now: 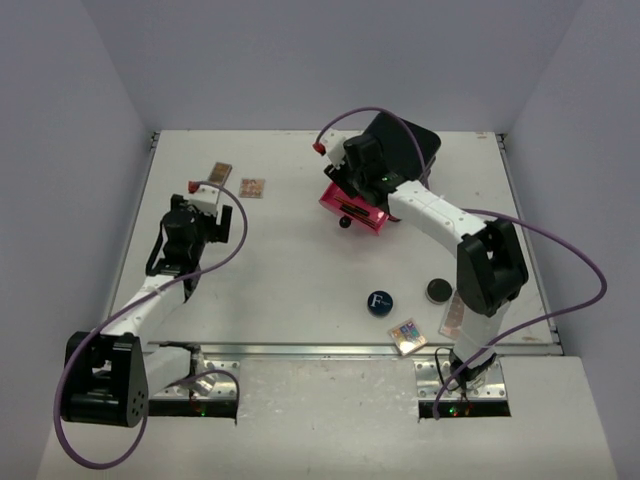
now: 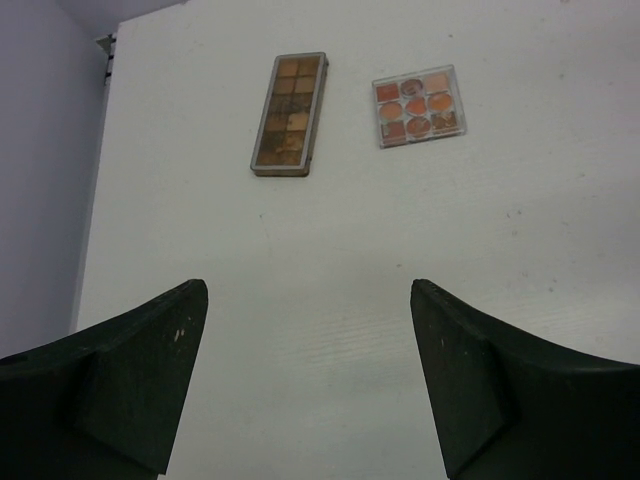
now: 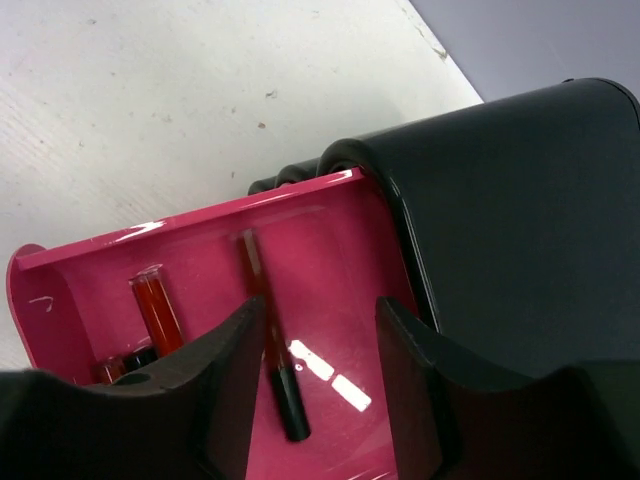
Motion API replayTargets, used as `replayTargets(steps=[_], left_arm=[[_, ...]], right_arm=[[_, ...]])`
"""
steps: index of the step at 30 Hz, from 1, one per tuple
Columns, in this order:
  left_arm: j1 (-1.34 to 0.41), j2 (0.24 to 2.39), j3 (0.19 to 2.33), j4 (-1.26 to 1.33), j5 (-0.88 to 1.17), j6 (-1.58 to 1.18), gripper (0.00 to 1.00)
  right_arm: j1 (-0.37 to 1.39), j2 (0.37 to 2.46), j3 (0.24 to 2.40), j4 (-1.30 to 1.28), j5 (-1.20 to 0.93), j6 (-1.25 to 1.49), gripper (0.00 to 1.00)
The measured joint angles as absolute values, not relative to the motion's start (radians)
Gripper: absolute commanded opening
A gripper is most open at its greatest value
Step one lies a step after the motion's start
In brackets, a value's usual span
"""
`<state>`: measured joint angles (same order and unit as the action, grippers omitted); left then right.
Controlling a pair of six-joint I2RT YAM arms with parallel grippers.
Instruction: Organize the makeup
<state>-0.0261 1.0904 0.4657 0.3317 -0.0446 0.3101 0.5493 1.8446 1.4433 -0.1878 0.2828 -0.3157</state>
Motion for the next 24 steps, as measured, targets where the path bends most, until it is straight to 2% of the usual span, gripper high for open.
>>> replayTargets(steps=[4,8,18,24], left_arm=[[-0.026,1.102,0.559,0.263,0.057,0.303,0.71],[-0.063,1.106,0.654,0.192,0.132,0.290,0.70],[-0.565,1.363,0.871,0.048,0.086,0.337,0.70],[-0.701,1.563,0.976,-0.040,0.029,0.331,0.70]], right_arm=[[0.533,1.839,1.443,-0.202,0.253,-0.291,0.64],[0.488,1.803,1.443,-0.228,0.182,-0.229,0.68],[0.149,1.748,1.589,-0.240,0.002,0.094,0.69],[0.114,1.863,1.710,-0.226,-0.021,0.161,0.69]])
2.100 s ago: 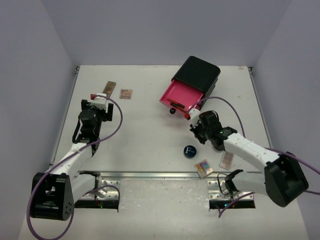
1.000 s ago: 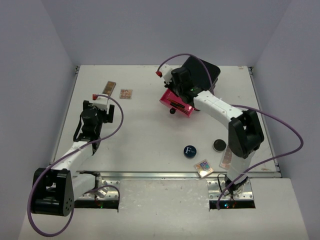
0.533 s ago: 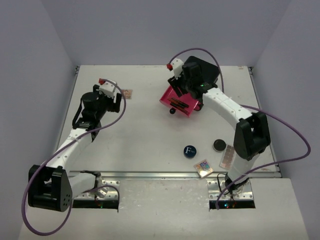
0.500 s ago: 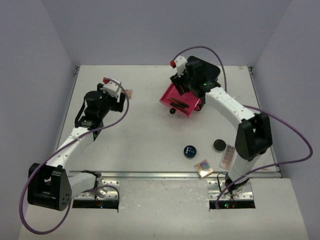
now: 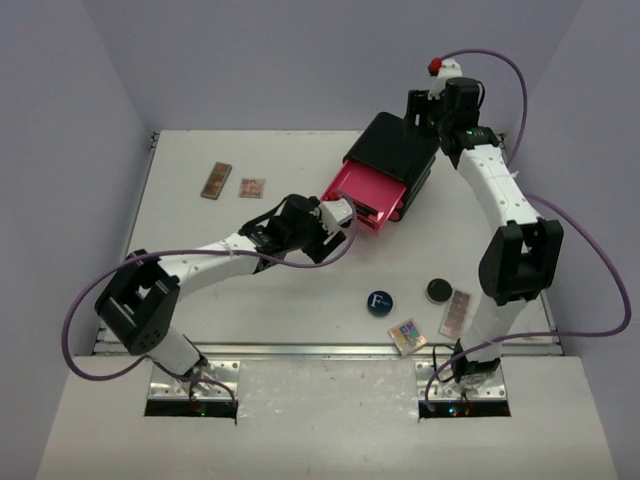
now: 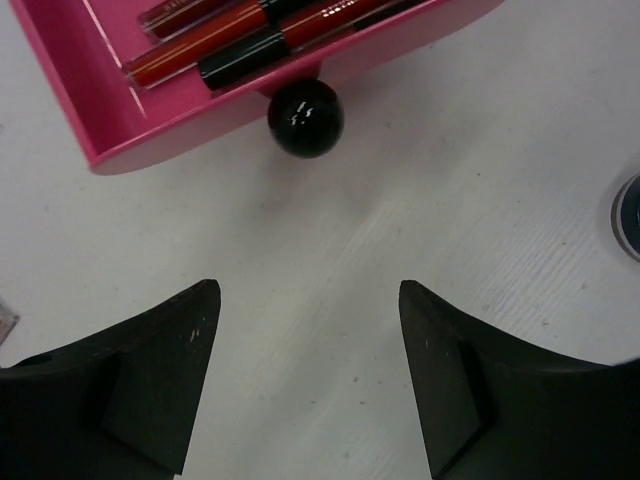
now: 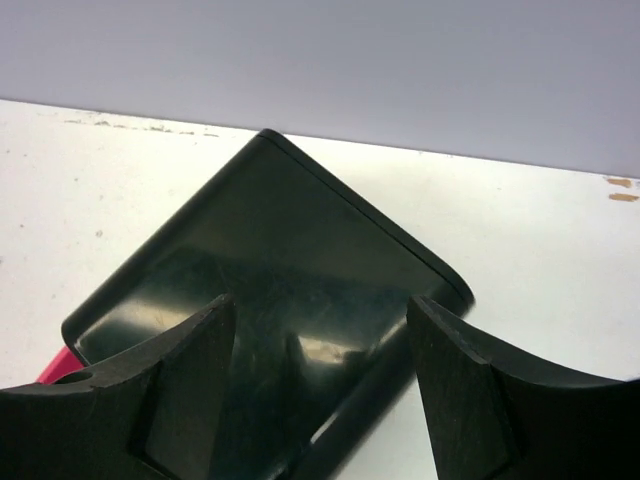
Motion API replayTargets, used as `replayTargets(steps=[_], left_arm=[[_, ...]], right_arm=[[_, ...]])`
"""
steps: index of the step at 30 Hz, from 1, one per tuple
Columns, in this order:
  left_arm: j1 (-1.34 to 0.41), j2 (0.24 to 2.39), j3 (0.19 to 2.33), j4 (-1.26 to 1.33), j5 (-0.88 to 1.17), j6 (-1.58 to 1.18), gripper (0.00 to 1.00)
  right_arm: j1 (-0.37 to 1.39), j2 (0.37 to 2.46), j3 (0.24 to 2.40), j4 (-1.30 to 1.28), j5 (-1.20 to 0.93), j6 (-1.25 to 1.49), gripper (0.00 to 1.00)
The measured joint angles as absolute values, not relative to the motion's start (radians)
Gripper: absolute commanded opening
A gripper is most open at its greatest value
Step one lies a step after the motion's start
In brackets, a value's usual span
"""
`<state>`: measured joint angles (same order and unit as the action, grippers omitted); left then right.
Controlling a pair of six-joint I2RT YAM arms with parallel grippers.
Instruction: Organize the makeup
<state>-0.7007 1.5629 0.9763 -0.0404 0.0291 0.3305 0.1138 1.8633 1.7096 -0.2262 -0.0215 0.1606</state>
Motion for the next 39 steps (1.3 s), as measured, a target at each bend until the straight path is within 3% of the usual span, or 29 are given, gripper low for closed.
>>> replayTargets(steps=[7,13,19,29,33,39], left_arm=[[-0.710,1.683,1.097,-0.055,-0.016,0.269,0.69],[-0.710,1.778,1.176,-0.045,-0.030,0.227,0.62],[-0.711,1.815,1.193,-0.055,-0.041,0.204,0.41],[-0.714,1.822,1.232,-0.067,-0.037,0.169,0.48],[-0.714,1.835,1.247,-0.064,-0.040,0.156,0.38],[-0.715,1.868,1.267,-0.072,-0.049,0.151,0.08]], right_arm=[[0.120,1.935,1.686,-0.219,-0.028,0.176,0.68],[0.118,1.935,1.628,-0.161,-0.026,0.173,0.68],[0.113,1.927,1.584,-0.106,-0.026,0.157,0.68],[0.103,1.894,1.521,-0.052,-0.031,0.157,0.68],[0.099,1.889,1.512,-0.045,-0.036,0.157,0.68],[0.096,1.886,1.501,-0.030,-0.038,0.157,0.68]])
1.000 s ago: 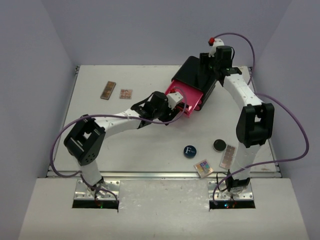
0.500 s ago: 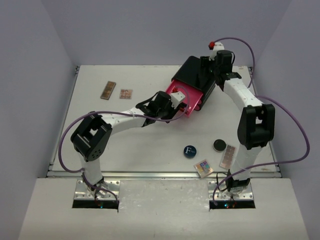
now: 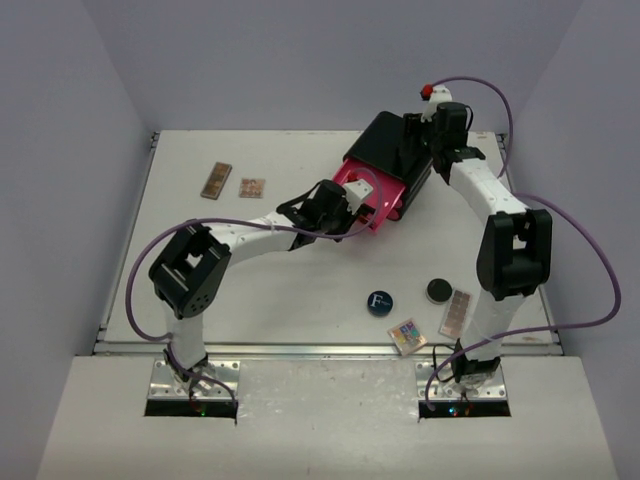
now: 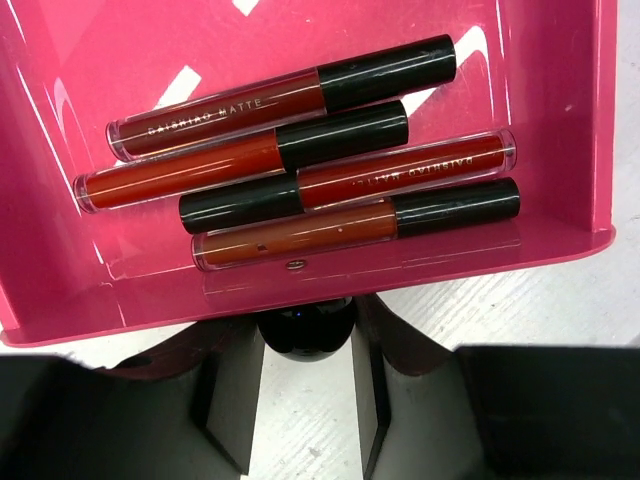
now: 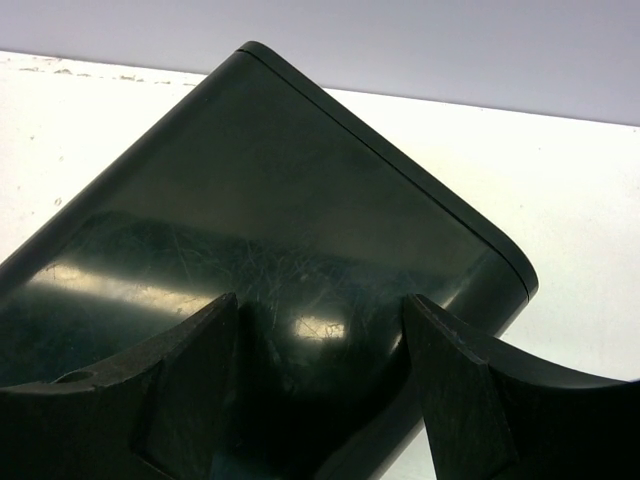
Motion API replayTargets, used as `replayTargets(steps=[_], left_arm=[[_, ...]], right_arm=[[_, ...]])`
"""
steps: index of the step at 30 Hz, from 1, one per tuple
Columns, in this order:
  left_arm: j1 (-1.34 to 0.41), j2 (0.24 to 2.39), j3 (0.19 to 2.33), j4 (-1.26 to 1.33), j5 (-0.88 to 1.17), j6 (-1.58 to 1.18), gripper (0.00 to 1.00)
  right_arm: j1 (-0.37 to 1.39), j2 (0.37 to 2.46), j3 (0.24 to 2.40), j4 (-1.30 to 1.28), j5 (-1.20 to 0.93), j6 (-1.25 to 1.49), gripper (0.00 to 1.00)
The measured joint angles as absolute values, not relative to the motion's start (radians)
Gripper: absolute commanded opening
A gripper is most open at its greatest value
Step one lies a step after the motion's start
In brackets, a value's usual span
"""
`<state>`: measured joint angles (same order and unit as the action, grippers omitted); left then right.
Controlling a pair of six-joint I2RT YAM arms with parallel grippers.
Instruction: Organize the makeup
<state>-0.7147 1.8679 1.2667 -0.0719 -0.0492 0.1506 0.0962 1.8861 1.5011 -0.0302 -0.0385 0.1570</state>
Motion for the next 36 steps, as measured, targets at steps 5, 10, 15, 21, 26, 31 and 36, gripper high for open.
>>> replayTargets(steps=[5,10,15,21,26,31,36], left_arm=[[-0.715,1.880,1.303,-0.114,-0.052,0.147,0.00],[-0.715,1.884,1.358,-0.148,-0.054,0.145,0.00],[-0.715,1.887,1.451,-0.170,-0.062,0.143,0.00],[-0.714,1.951,1.552,-0.232,-0.068,0.149,0.00],[-0.714,2.066,1.669,-0.199,-0.088,0.153,0.00],[-0.714,2.147,1.771,-0.176,-0.106,0.152,0.00],[-0.714,2.226,1.870,-0.157,-0.138,0.150,0.32]], right_arm=[[0.092,1.885,1.498,-0.025,-0.047,0.157,0.67],[0.087,1.885,1.491,-0.013,-0.062,0.153,0.66],[0.087,1.876,1.468,0.013,-0.095,0.136,0.66],[0.086,1.864,1.433,0.048,-0.139,0.128,0.65],[0.086,1.856,1.402,0.089,-0.164,0.128,0.65],[0.086,1.852,1.377,0.130,-0.181,0.132,0.65],[0.086,1.843,1.348,0.167,-0.194,0.133,0.65]])
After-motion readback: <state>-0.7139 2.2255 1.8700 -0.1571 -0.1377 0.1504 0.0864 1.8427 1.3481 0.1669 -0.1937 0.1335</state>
